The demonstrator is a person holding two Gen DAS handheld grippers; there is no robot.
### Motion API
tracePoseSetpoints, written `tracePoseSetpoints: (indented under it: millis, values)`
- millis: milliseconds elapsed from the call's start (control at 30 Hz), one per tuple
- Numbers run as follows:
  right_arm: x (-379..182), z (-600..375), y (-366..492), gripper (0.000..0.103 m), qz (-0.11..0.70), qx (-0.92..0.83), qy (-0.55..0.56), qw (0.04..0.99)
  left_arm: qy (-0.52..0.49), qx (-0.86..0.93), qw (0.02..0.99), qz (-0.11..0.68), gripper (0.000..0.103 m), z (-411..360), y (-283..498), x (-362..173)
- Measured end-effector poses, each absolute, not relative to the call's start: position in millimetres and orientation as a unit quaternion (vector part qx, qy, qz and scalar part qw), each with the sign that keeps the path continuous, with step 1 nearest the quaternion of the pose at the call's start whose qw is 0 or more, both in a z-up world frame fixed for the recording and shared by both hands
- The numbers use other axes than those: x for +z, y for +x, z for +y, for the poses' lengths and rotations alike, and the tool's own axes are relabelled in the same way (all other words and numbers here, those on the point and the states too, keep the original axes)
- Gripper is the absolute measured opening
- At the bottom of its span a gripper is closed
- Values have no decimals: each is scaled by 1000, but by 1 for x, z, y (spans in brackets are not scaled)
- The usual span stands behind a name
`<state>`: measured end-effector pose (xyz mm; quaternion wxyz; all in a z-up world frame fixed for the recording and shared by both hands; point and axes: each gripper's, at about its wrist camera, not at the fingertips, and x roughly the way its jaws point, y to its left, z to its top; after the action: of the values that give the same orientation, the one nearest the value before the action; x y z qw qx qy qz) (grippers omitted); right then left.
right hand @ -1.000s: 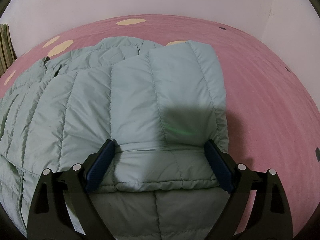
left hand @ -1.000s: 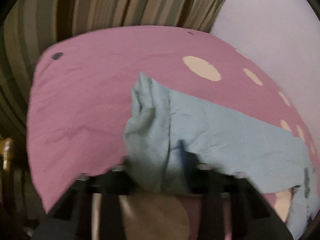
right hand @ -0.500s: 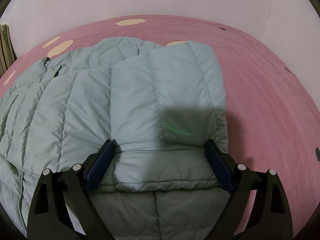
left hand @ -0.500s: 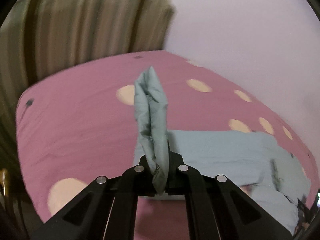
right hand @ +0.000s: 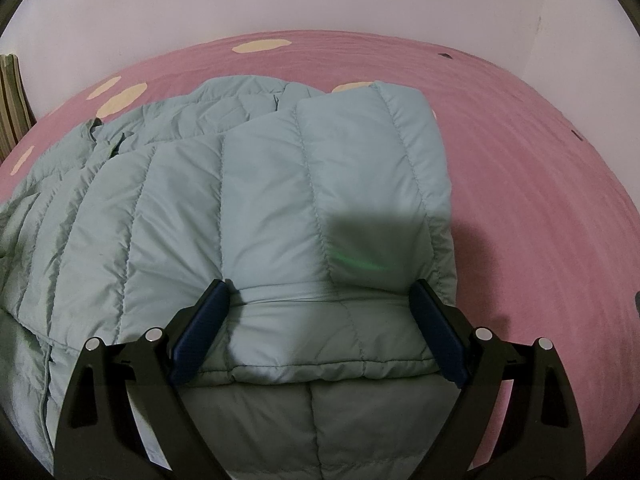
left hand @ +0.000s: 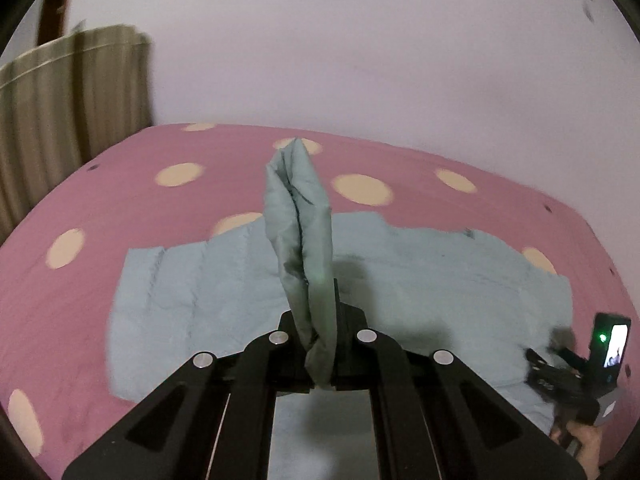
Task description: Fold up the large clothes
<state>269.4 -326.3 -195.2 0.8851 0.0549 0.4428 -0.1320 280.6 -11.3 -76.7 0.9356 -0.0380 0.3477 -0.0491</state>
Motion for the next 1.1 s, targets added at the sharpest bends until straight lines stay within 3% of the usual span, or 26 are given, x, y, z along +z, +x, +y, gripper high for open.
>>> tracePoseSetpoints:
  millis: [433, 533, 600, 667, 933, 1100]
  values:
    - [-195, -327, 269, 92, 442, -129, 62, 886, 30, -98, 900, 424, 7, -124, 291, -159]
    - [-195, -326, 269, 92, 442, -129, 62, 886, 37, -109, 900, 420, 29, -131, 288, -158]
    - [-195, -327, 269, 91, 442, -129, 62, 886, 32, -119, 903, 411, 53, -132, 283, -153]
    - [-195, -327, 269, 91, 442, -129, 62, 886, 29, -124, 909, 397, 64, -131, 274, -145]
    - [-192, -326, 269, 91, 444, -130, 61, 884, 35, -104, 924, 365, 67, -87, 227, -115]
    - [-157, -312, 253, 91, 414, -124, 75, 899, 34, -40, 931, 361, 67, -29, 212, -111]
